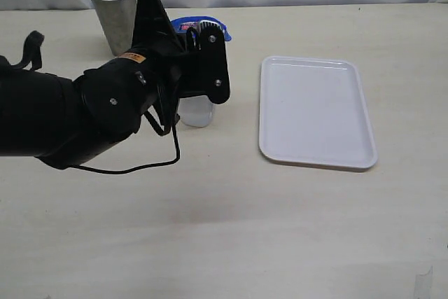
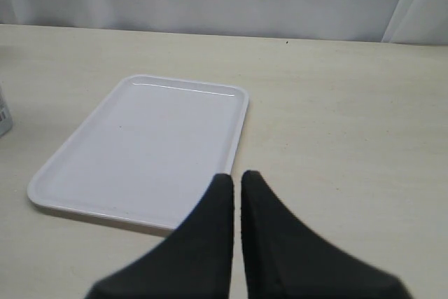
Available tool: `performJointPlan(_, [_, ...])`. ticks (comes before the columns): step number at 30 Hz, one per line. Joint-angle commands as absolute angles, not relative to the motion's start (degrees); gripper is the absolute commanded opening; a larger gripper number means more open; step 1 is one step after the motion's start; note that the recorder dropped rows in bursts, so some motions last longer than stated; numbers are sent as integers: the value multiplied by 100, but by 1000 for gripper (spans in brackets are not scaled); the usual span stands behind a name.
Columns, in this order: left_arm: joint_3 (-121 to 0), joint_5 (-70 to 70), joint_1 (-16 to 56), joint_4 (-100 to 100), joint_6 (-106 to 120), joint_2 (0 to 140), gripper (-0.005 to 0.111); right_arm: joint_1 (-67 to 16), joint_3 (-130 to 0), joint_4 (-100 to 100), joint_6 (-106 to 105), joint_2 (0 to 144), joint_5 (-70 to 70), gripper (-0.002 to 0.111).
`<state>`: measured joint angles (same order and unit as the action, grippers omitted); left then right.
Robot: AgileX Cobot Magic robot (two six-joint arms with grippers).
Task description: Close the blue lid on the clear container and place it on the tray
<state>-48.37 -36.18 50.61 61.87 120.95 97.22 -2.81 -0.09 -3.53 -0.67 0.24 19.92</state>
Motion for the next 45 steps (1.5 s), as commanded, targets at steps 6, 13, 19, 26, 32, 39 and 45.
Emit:
performJointPlan(6, [-4814, -3379, 5068, 6227, 12277, 9497, 0, -262, 0, -347, -44, 0, 1984, 4])
performJointPlan(13, [-4814, -2969, 5056, 6376, 12277, 9497, 0, -262, 0, -347, -44, 0, 1984, 4])
performJointPlan(19, [-4814, -2880, 4798, 6700, 12277, 9652, 0, -262, 0, -347, -44, 0, 1984, 4])
performJointPlan(26, [-4814, -2835, 4798, 6658, 12277, 9652, 0, -262, 0, -347, -44, 0, 1984, 4])
performJointPlan(32, [-4814, -2779, 4798, 6508, 12277, 9582, 0, -262, 0, -347, -44, 0, 1984, 4])
performJointPlan(39, [-4814, -2764, 4798, 6393, 12277, 9509, 0, -262, 0, -347, -44, 0, 1984, 4])
performJointPlan(45, [-4814, -2702, 4798, 6347, 12277, 9509, 0, -262, 0, -347, -44, 0, 1984, 4])
